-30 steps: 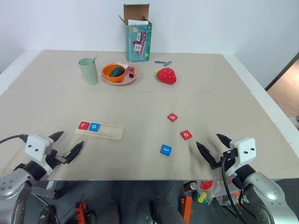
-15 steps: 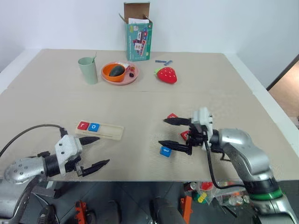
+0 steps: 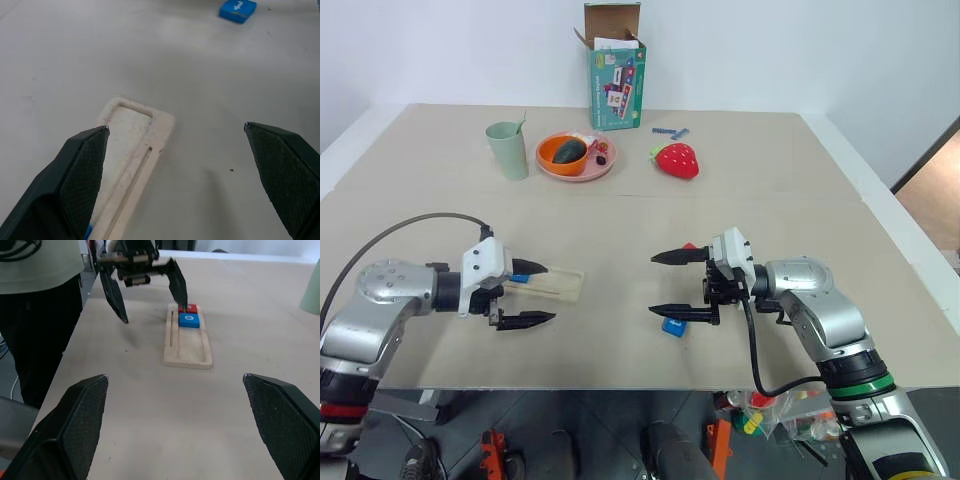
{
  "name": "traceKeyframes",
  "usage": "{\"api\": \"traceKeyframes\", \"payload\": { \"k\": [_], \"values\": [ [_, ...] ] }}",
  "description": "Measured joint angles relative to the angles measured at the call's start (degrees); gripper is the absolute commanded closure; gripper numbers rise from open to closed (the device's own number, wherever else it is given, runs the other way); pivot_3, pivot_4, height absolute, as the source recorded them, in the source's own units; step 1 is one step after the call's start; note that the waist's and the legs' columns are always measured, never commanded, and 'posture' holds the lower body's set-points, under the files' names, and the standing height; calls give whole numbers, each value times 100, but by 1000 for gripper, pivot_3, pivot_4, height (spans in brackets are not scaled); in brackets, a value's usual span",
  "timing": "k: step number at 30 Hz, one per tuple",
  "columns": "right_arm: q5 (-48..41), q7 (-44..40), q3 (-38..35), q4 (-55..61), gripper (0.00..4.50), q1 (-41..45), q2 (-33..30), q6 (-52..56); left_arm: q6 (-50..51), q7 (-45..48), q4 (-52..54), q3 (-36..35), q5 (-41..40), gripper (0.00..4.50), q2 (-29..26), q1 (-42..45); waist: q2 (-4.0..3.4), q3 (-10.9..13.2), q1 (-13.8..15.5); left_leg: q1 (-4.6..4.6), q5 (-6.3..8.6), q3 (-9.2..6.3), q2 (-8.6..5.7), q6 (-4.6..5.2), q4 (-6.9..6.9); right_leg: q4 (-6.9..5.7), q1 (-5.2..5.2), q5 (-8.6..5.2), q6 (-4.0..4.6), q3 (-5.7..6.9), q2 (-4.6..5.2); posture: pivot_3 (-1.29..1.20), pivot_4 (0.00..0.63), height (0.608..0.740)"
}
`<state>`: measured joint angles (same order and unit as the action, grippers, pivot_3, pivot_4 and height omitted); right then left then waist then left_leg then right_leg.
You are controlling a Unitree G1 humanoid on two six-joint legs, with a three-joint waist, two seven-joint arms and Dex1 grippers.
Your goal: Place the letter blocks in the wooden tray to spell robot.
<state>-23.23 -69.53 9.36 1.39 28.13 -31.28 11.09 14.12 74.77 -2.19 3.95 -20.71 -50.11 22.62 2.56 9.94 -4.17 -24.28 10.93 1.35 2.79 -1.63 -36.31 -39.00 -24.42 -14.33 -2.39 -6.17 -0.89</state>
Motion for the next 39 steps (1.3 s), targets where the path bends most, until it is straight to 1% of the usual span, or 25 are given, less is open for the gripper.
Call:
{"api": "traceKeyframes", "payload": {
  "k": [3, 6, 9, 13, 14, 15, 18, 21, 23, 29, 33, 38, 39],
  "values": [
    [19, 116, -1, 123, 33, -118, 17, 3, -50, 322, -501, 292, 193, 0, 69, 421, -1, 0, 5, -1, 0, -11, 0, 0, -2, -3, 1, -1, 2, 0, -6, 0, 150, 740],
    [40, 224, -18, 241, 33, -204, 7, 7, -216, 474, -994, 451, 372, 0, 220, 750, -1, 0, 8, -2, 0, -15, 0, 0, -6, -4, 3, -1, 1, 1, -8, 0, 150, 740],
    [42, 349, -37, 388, 33, -331, -4, 39, -432, 688, -1499, 555, 594, 0, 246, 991, -1, 1, -8, -2, 0, -16, 2, 0, -7, -5, 2, 0, 2, -1, -11, 0, 150, 740],
    [42, 460, -49, 485, 0, -376, -23, 86, -643, 1000, -1736, 768, 836, 1161, 248, 1067, -1, 1, -1, -5, 0, -21, 1, 0, -7, -6, 3, -2, 0, -1, -13, 0, 150, 740],
    [41, 481, -61, 538, 0, -415, -35, 95, -740, 1042, -1824, 792, 908, 1557, 267, 1132, -1, 1, 3, -6, 0, -26, 1, 0, -7, -6, 4, -3, 0, 1, -13, 0, 150, 740],
    [41, 490, -61, 556, 0, -430, -35, 102, -800, 1071, -1890, 816, 971, 1793, 272, 1191, -1, 1, 8, -6, 0, -29, 0, 0, -8, -6, 6, -3, -1, 2, -14, 0, 150, 740],
    [43, 556, -63, 582, 0, -502, -39, 114, -1063, 1109, -2115, 909, 1202, 2923, 324, 1373, -2, 1, 9, -5, 0, -29, 0, 0, -11, -7, 9, -3, -1, 0, -14, 0, 150, 740],
    [44, 600, -73, 583, 0, -528, -51, 117, -1206, 1169, -2271, 924, 1292, 3857, 426, 1509, -2, 0, 4, -4, 0, -29, 0, 0, -12, -7, 10, -3, -2, -1, -14, 0, 150, 740],
    [47, 606, -74, 583, 0, -529, -55, 115, -1280, 1171, -2435, 931, 1363, 4374, 455, 1623, -3, 0, 5, -3, 0, -30, 0, 0, -13, -9, 11, -2, -1, 0, -15, 0, 150, 740],
    [54, 613, -74, 582, 0, -531, -73, 103, -1543, 1175, -2618, 957, 1520, 4374, 520, 1767, -4, -1, 7, -1, -1, -33, 0, 1, -15, -12, 14, -1, -1, 1, -16, 0, 150, 740],
    [88, 612, -74, 575, 0, -528, -69, 86, -1490, 1128, -2610, 974, 1600, 4374, 733, 1843, -5, -1, 31, -3, -1, -36, -3, 1, -24, -12, 20, 1, -6, 1, -15, 0, 150, 740],
    [106, 611, -73, 576, 0, -530, -65, 84, -1314, 1100, -2514, 974, 1628, 4374, 818, 1848, -5, -1, 35, -3, -1, -36, -5, 1, -27, -12, 21, 2, -9, -2, -14, 0, 150, 740],
    [108, 611, -73, 576, 0, -532, -66, 84, -1199, 1095, -2460, 973, 1625, 4128, 824, 1847, -5, -1, 35, -3, -1, -37, -4, 1, -27, -12, 21, 2, -9, -1, -15, 0, 150, 740]
  ]
}}
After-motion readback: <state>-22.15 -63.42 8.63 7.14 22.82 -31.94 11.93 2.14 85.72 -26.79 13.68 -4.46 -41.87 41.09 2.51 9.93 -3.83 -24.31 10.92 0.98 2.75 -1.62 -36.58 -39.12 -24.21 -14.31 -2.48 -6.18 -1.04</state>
